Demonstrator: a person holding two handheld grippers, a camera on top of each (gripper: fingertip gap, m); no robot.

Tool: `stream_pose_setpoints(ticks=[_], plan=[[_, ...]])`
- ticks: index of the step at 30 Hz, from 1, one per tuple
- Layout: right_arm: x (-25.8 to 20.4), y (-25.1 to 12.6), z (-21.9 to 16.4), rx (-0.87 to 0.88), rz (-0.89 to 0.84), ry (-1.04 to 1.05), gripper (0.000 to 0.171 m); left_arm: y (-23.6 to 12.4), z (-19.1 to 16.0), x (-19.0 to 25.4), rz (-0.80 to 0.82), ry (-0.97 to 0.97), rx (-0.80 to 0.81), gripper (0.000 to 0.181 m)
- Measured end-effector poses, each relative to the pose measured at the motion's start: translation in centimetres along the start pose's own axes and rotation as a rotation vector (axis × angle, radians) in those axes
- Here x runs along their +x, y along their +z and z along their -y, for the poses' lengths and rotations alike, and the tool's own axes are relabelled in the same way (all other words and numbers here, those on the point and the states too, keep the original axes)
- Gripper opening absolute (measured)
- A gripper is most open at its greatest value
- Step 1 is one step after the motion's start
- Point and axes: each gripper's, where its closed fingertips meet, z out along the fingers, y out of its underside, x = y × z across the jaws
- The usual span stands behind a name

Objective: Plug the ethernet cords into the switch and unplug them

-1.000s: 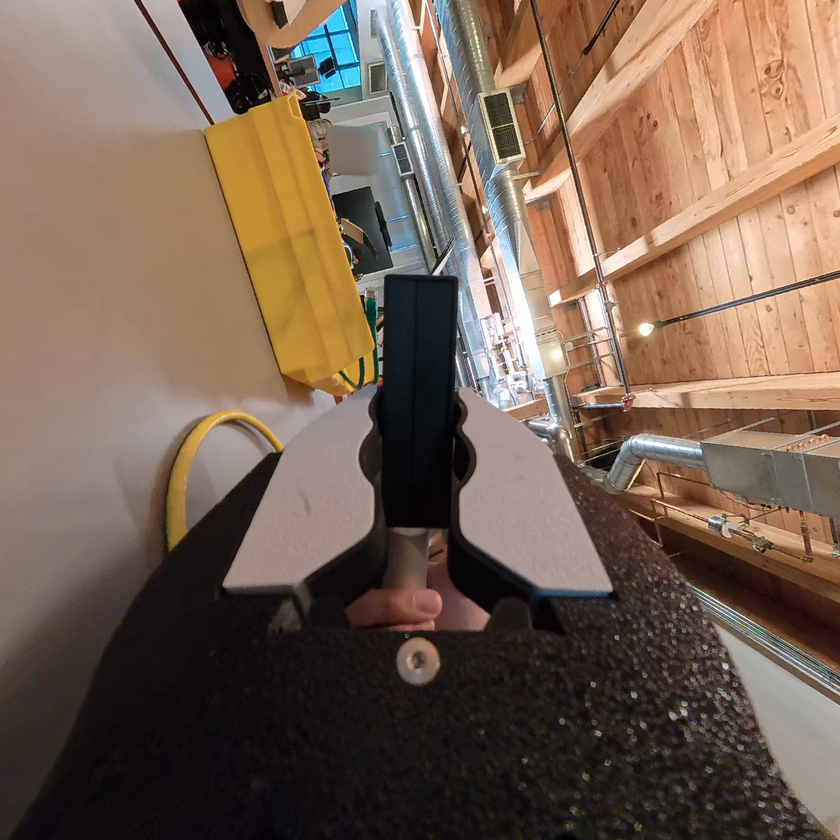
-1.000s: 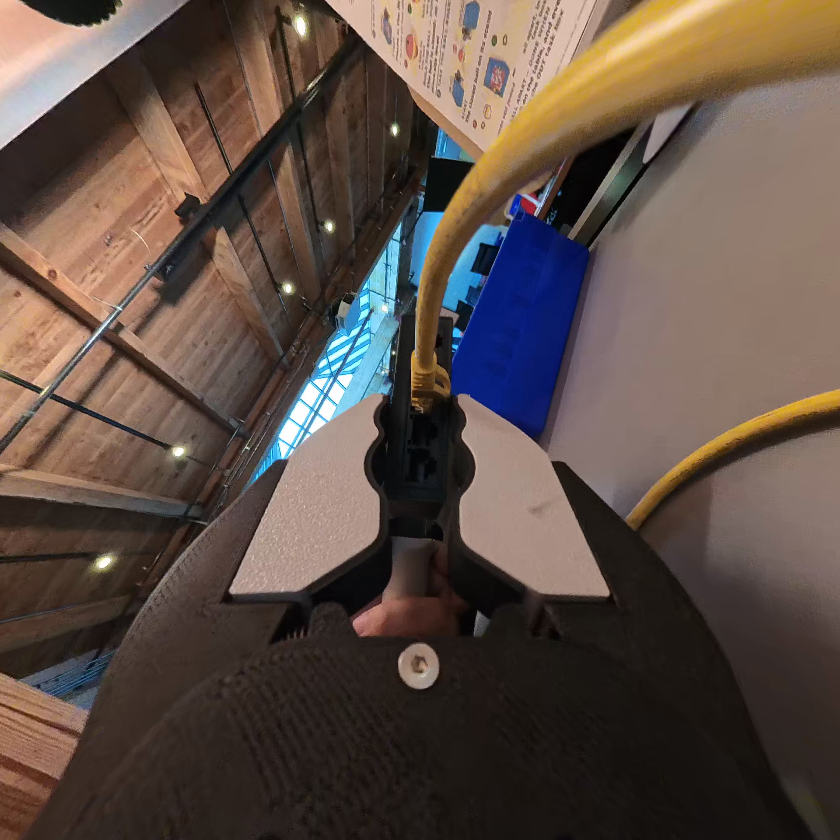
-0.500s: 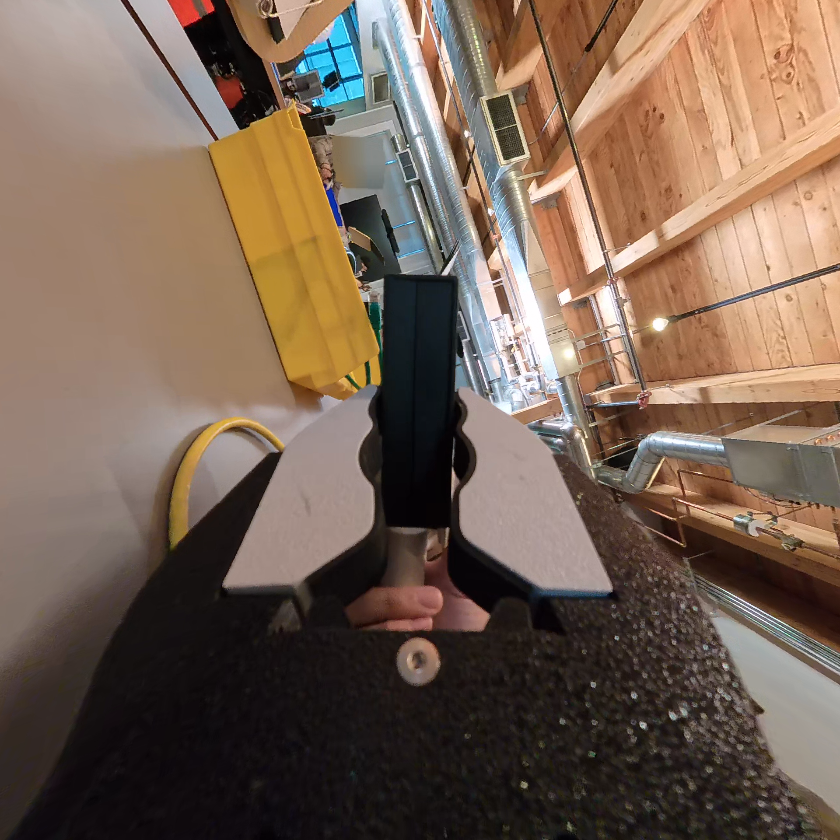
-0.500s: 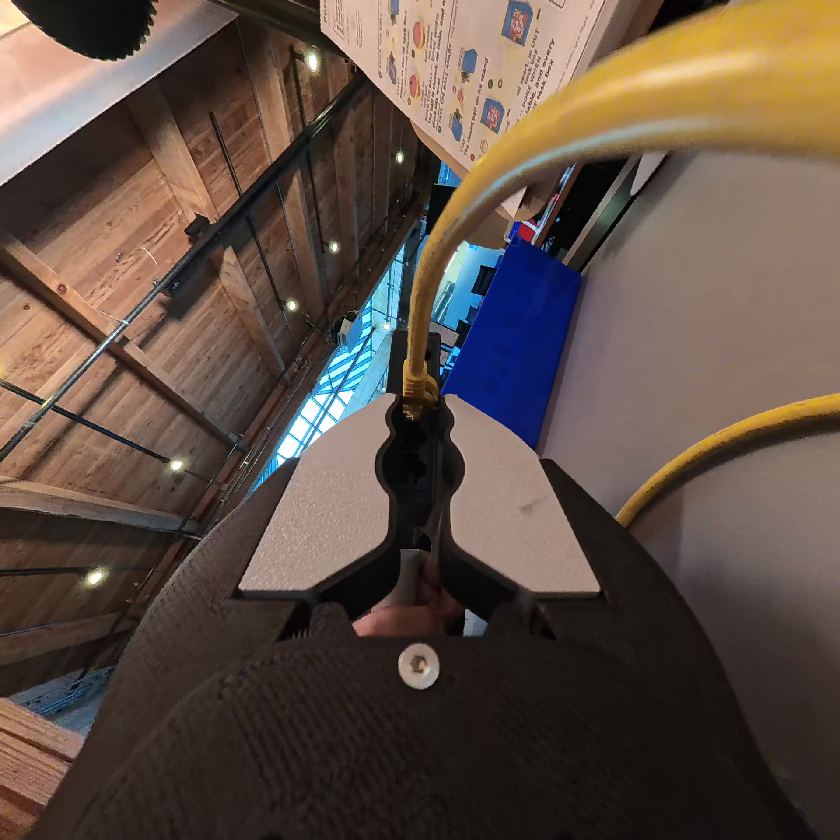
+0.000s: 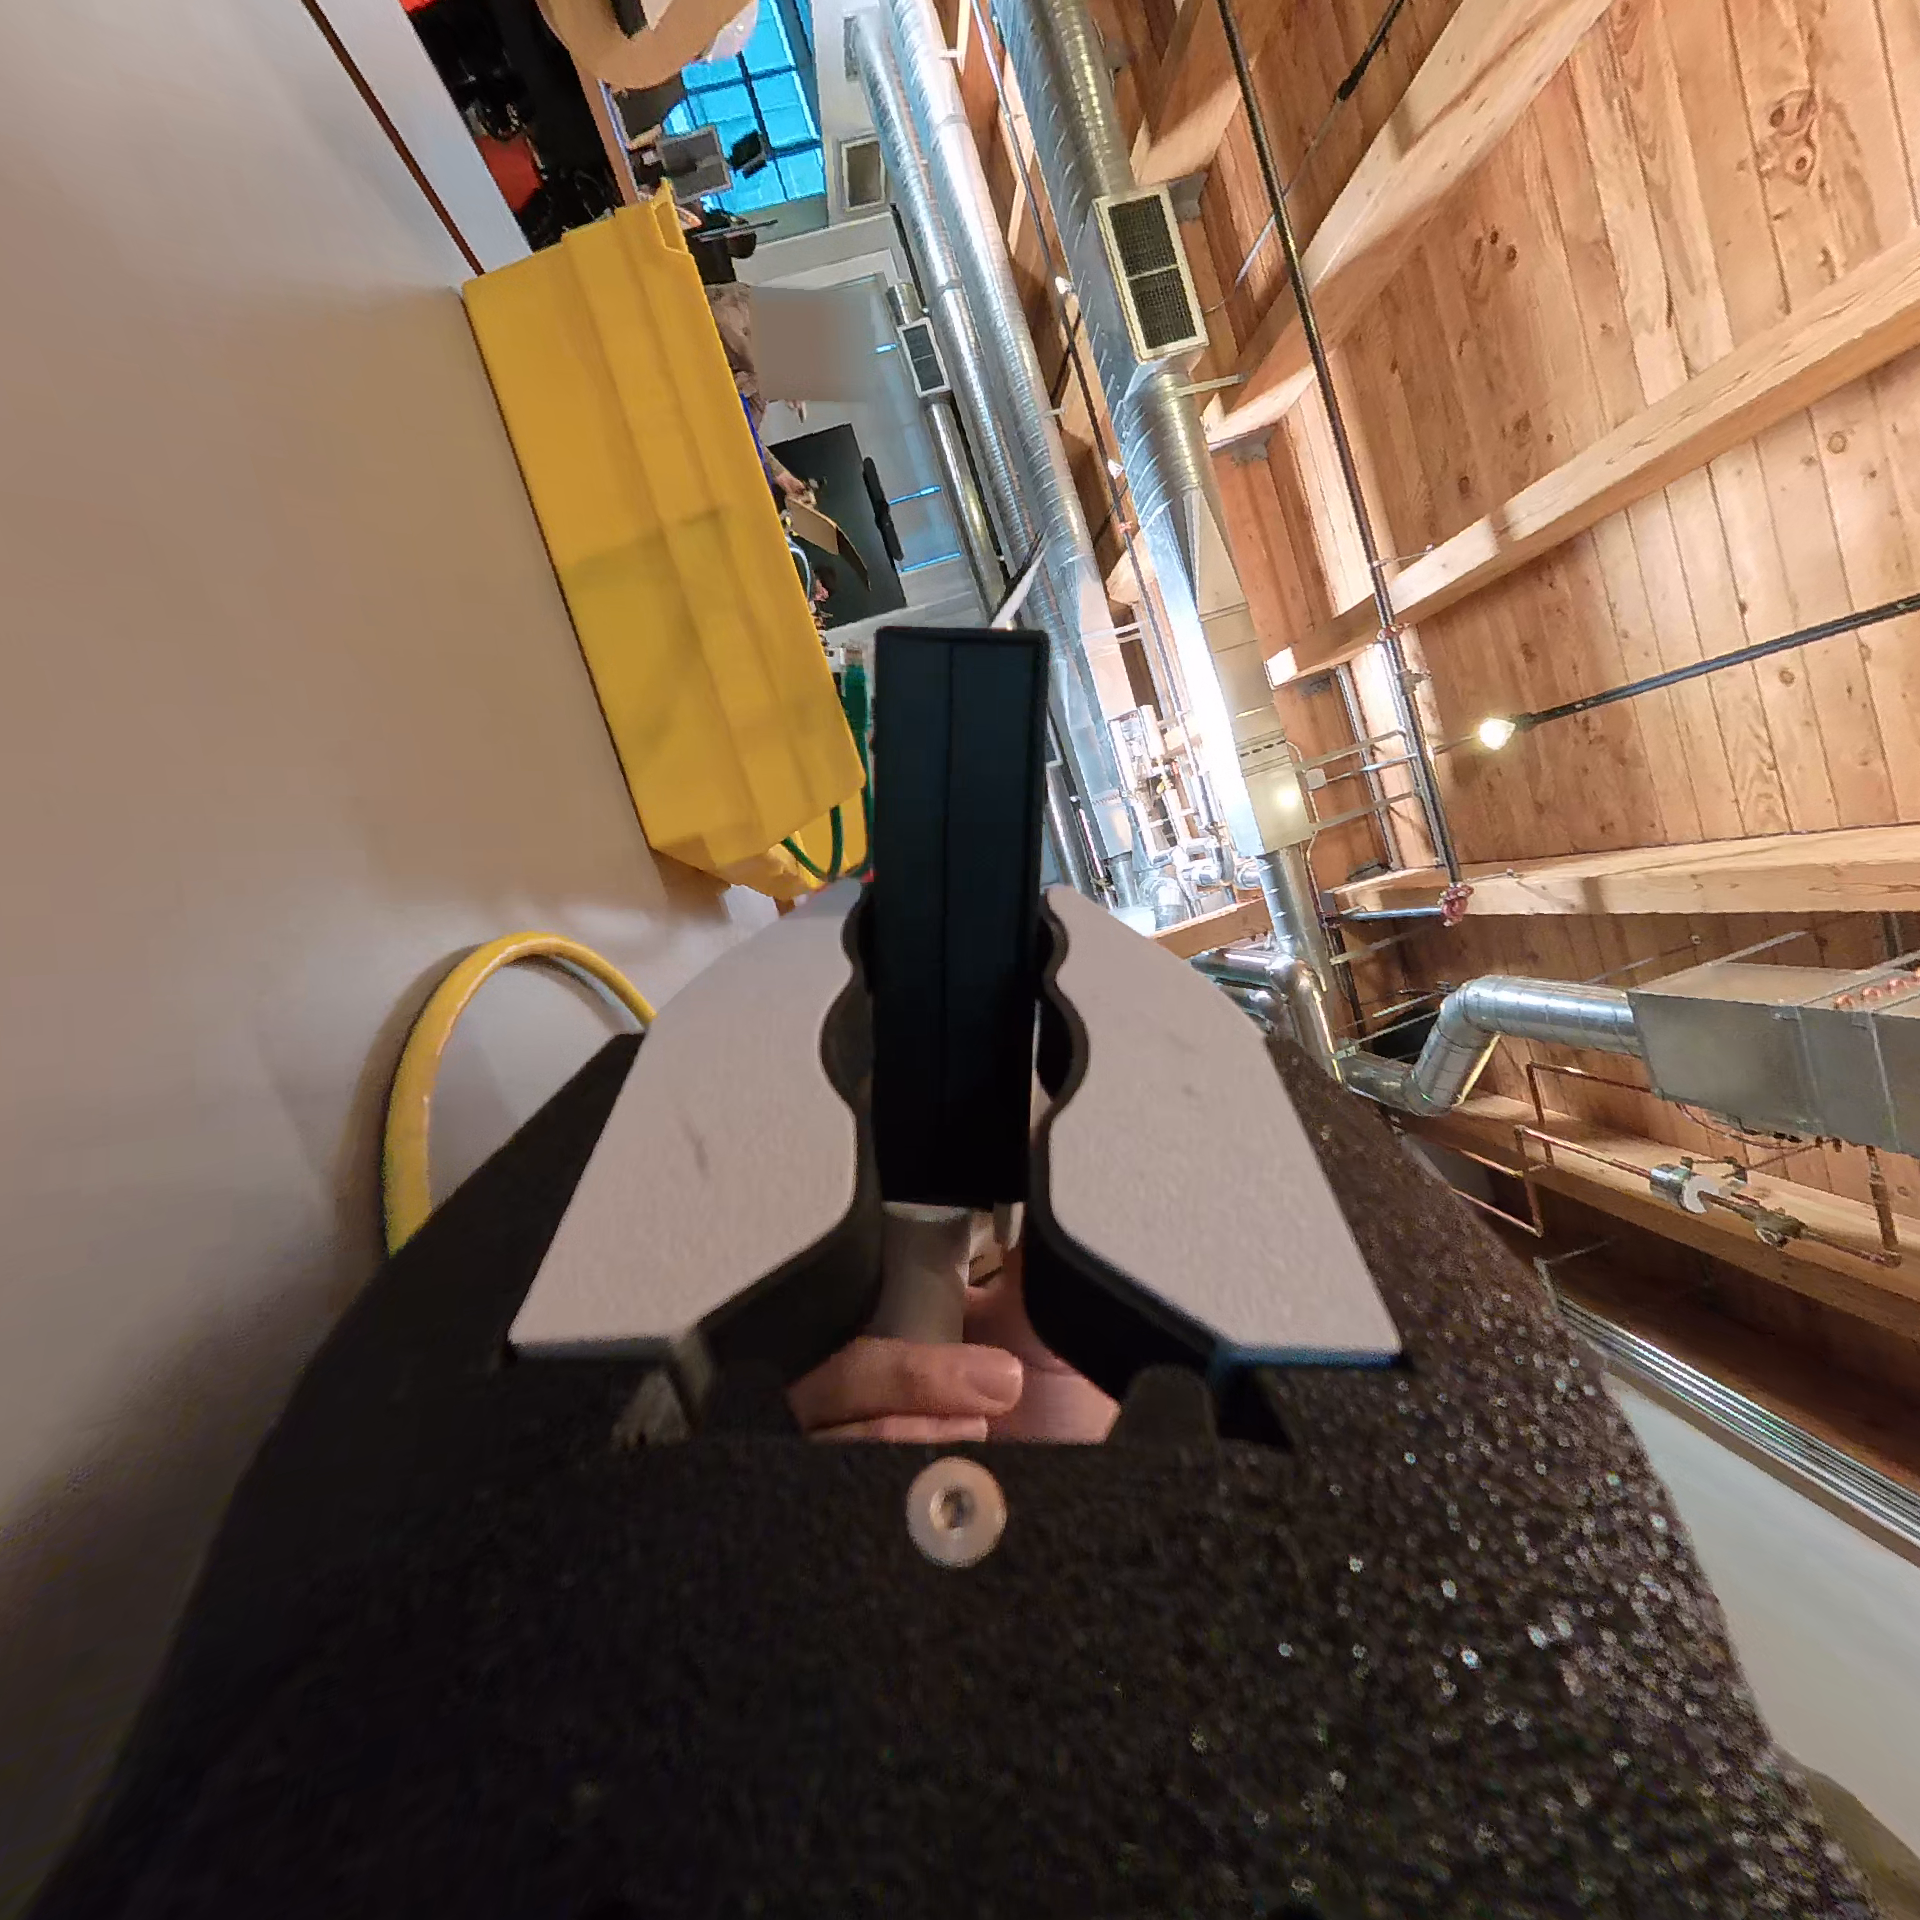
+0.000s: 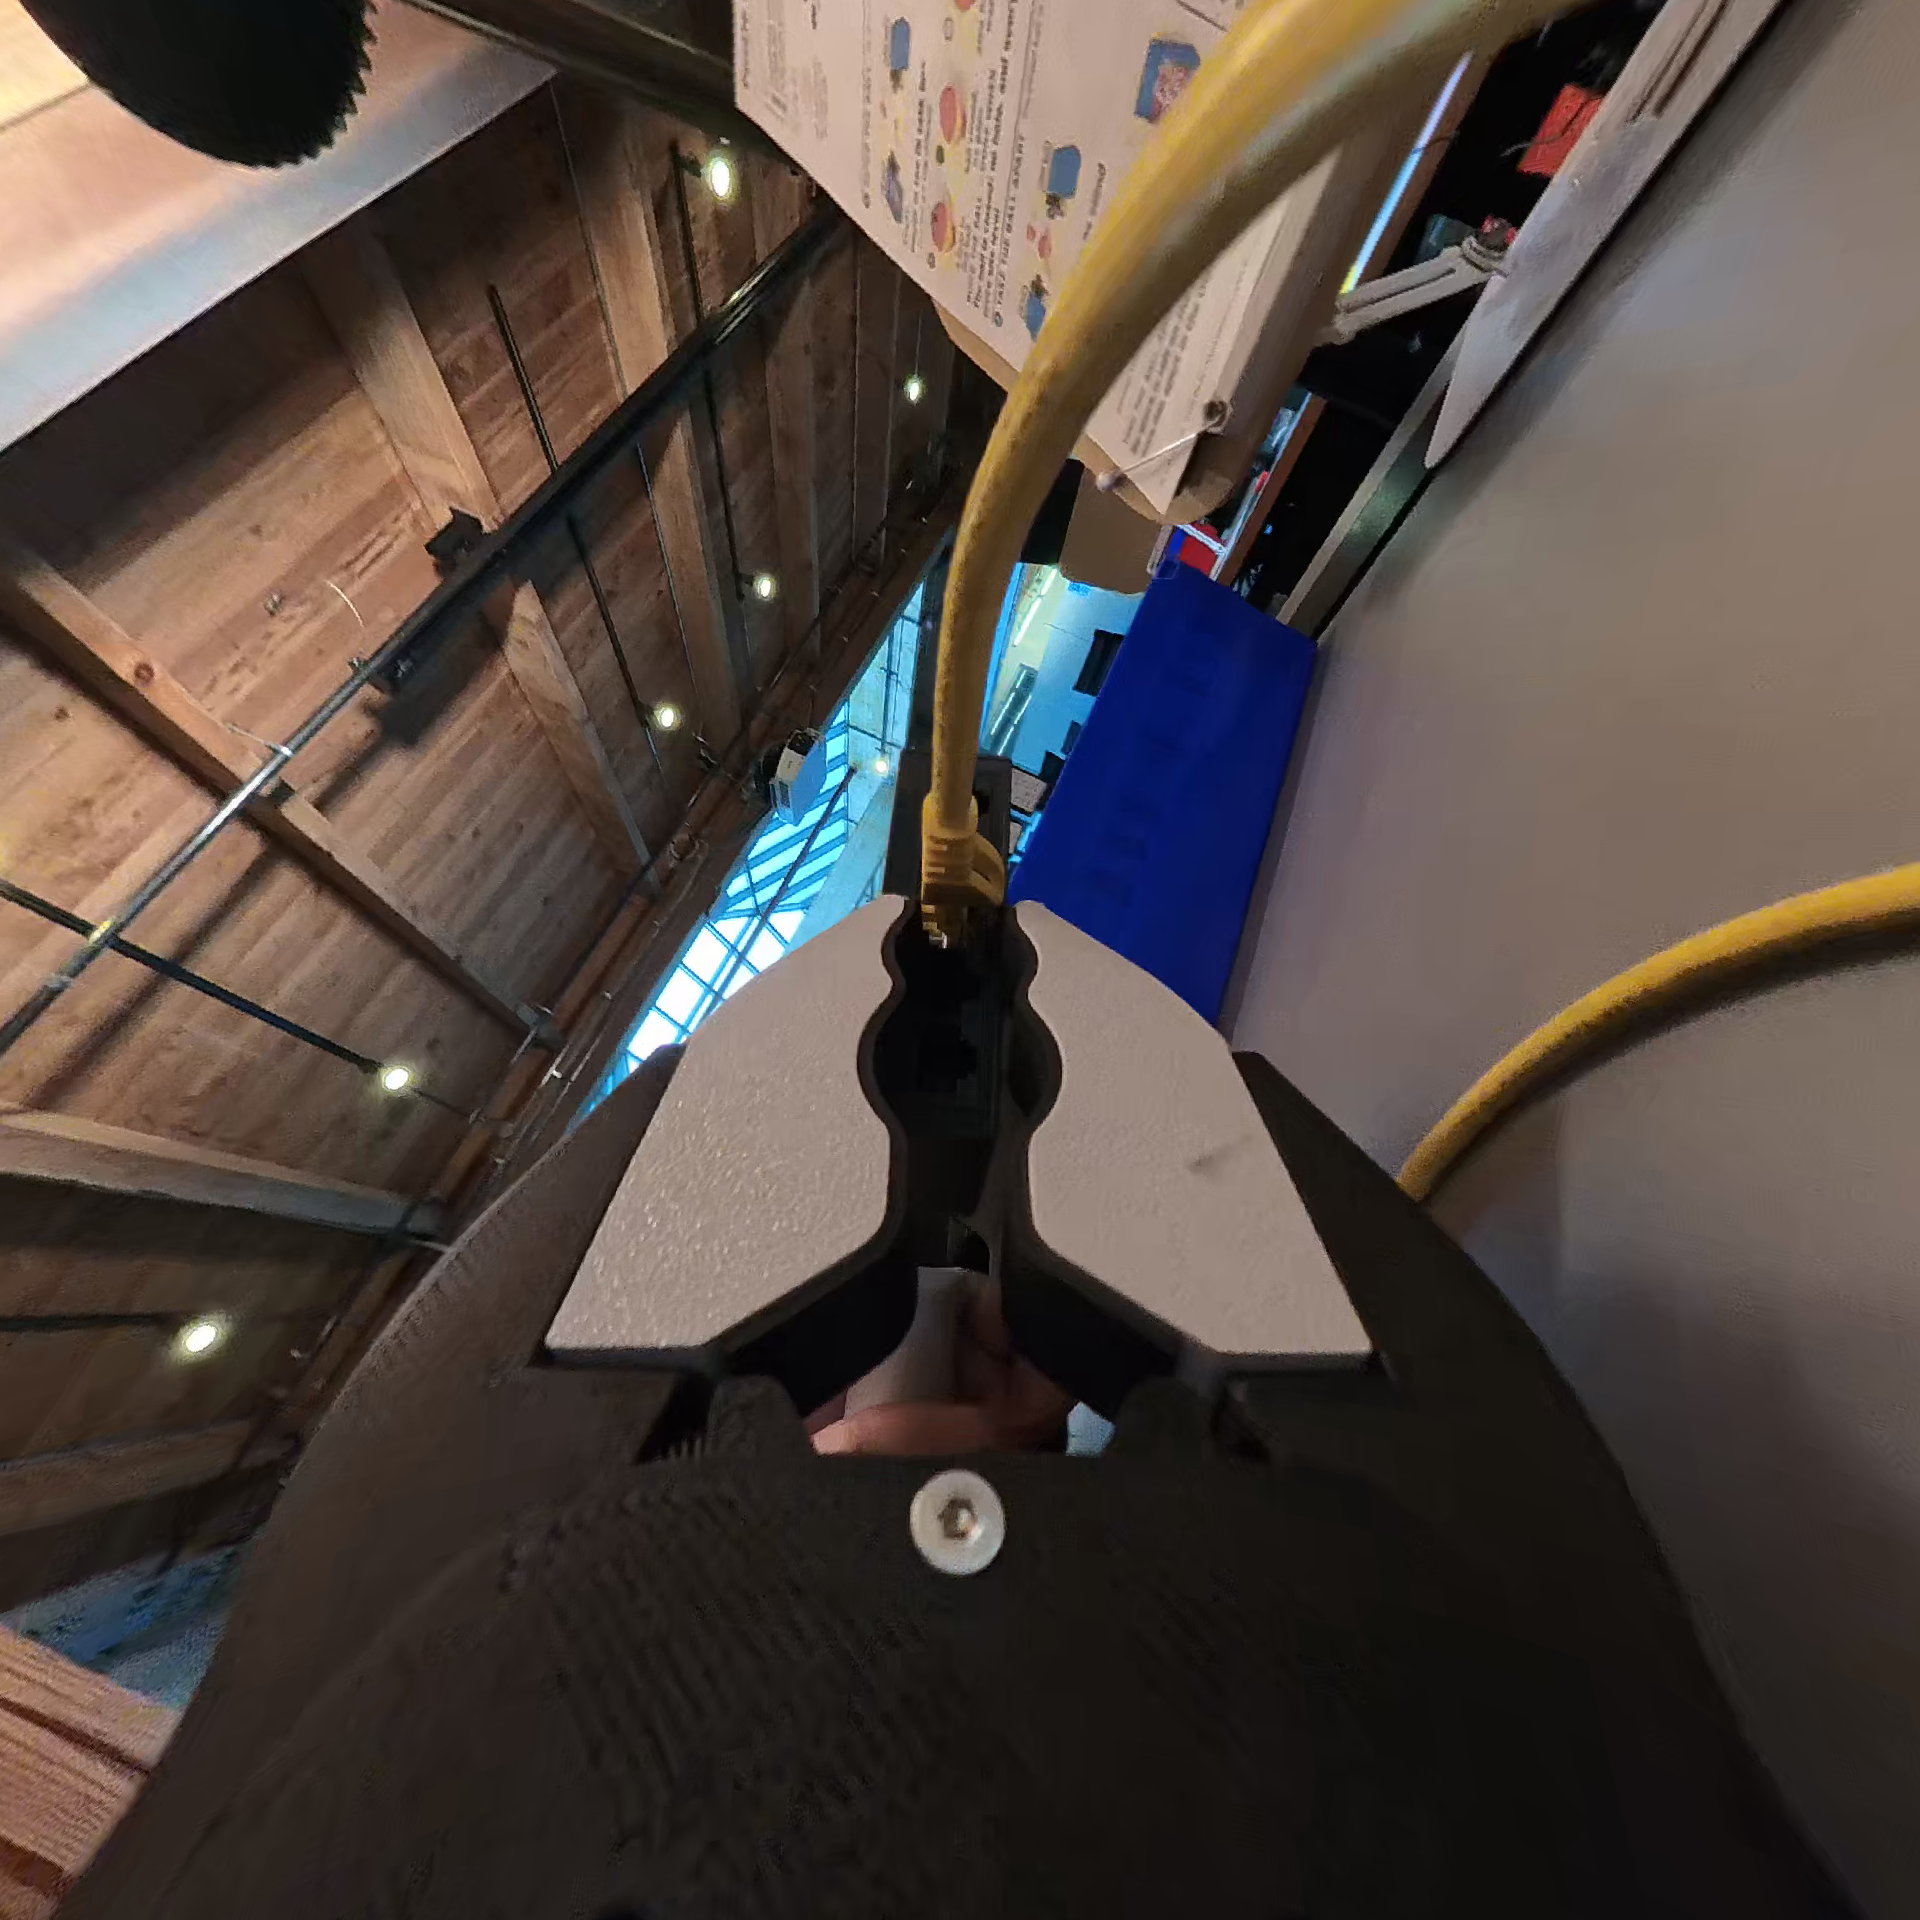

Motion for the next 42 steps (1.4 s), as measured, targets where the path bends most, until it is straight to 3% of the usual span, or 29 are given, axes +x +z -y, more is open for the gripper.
stream_pose_setpoints(ticks=[9, 21, 37, 42], plan=[[-0.3, -0.4, 0.3, -0.069, 0.009, -0.034, 0.012, 0.2, -1.2, -0.2, 0.031, 0.192, -0.181, 0.027], [1.2, -0.7, 0.7, 0.017, -0.030, 0.044, 0.014, 0.4, -2.4, -1.4, 0.021, -0.003, -0.202, 0.027], [1.4, -1.0, 0.3, -0.042, -0.028, 0.028, 0.013, 0.1, -2.3, -1.7, 0.034, 0.027, -0.235, 0.027], [1.5, -1.0, 0.3, -0.040, -0.041, -0.014, 0.012, 0.2, -1.9, -1.8, 0.047, 0.037, -0.179, 0.026]])
